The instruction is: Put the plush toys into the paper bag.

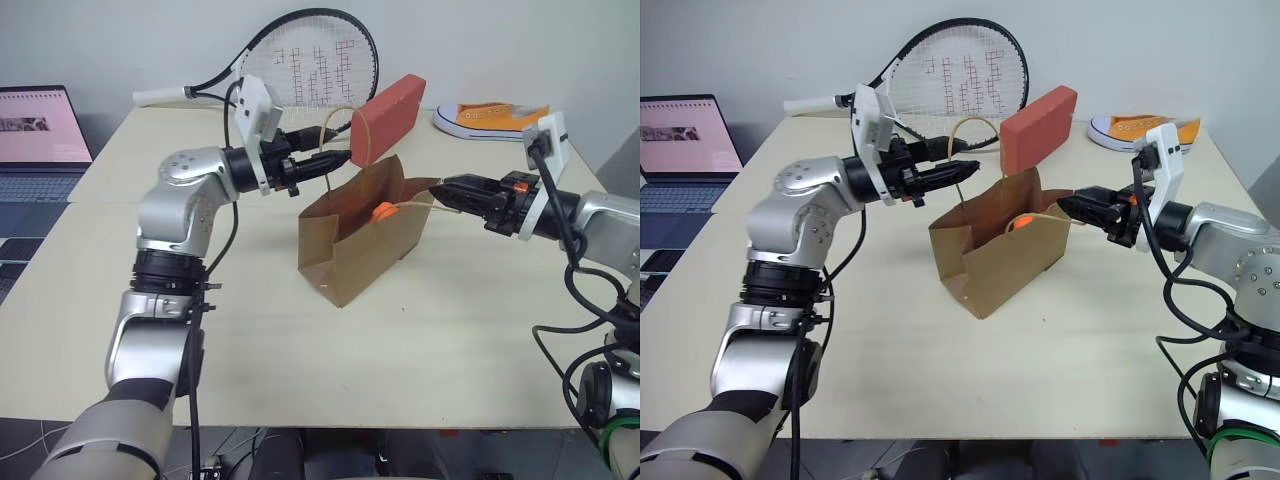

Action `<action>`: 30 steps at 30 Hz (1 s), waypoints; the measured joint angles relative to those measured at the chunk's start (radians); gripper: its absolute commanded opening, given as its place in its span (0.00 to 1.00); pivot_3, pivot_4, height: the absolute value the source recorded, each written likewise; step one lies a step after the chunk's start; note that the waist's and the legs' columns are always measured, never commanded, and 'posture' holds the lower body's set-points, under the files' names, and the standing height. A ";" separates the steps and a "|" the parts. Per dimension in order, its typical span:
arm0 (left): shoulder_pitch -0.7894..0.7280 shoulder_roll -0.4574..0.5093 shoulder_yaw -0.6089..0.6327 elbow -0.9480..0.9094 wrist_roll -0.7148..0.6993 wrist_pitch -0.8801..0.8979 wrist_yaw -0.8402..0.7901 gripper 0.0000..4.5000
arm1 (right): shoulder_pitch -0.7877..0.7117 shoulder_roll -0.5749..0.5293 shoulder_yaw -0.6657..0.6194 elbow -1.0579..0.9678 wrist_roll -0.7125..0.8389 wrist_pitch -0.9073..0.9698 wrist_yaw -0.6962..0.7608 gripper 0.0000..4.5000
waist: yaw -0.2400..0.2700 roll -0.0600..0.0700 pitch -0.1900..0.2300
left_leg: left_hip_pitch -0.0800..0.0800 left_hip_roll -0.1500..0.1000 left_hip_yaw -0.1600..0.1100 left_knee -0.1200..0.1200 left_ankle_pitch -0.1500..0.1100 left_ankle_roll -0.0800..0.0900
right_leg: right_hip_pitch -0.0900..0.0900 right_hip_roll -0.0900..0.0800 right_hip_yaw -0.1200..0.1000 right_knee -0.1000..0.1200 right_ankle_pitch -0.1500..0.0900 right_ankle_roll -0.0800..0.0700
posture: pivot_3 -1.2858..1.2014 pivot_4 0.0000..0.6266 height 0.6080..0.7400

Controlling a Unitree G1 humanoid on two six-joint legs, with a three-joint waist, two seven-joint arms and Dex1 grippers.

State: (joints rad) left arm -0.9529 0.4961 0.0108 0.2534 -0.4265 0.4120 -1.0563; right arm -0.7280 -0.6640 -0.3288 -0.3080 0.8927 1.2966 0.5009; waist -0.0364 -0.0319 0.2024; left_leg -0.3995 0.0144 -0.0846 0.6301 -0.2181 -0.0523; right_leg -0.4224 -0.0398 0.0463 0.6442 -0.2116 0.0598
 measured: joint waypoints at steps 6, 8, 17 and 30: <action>0.126 0.070 0.059 -0.177 -0.064 0.114 0.031 1.00 | 0.000 -0.104 -0.002 0.000 0.033 -0.019 0.081 1.00 | 0.002 0.000 0.000 | 0.000 0.000 0.000 0.000 0.000 0.000 | 0.000 0.000 0.000 0.000 0.000 0.000 | 0.52 0.24 1.00; 0.199 0.104 0.092 -0.252 -0.112 0.174 0.040 1.00 | 0.010 -0.172 -0.002 0.000 0.031 -0.044 0.136 1.00 | 0.002 0.000 0.000 | 0.000 0.000 0.000 0.000 0.000 0.000 | 0.000 0.000 0.000 -0.001 0.000 0.000 | 0.52 0.24 1.00; 0.570 0.201 0.269 -0.535 -0.257 0.308 0.114 1.00 | 0.208 -0.394 -0.003 -0.012 -0.069 -0.330 0.442 1.00 | 0.004 0.000 0.000 | 0.001 0.000 0.002 0.001 0.000 0.000 | 0.001 -0.001 0.001 -0.001 -0.003 -0.005 | 0.52 0.24 1.00; 0.622 -0.015 0.141 -0.532 -0.190 0.139 0.255 1.00 | 0.315 -0.365 0.079 -0.199 -0.006 -0.434 0.564 1.00 | 0.007 0.000 0.000 | 0.001 0.000 0.002 0.002 0.000 0.000 | 0.002 0.000 0.001 -0.001 -0.003 -0.005 | 0.52 0.24 1.00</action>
State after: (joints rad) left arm -0.3307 0.4811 0.1517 -0.2783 -0.6162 0.5513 -0.8009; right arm -0.4129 -1.0288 -0.2498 -0.5069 0.8870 0.8623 1.0652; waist -0.0291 -0.0323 0.2021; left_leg -0.3984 0.0147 -0.0827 0.6326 -0.2181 -0.0524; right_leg -0.4207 -0.0402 0.0469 0.6434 -0.2149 0.0544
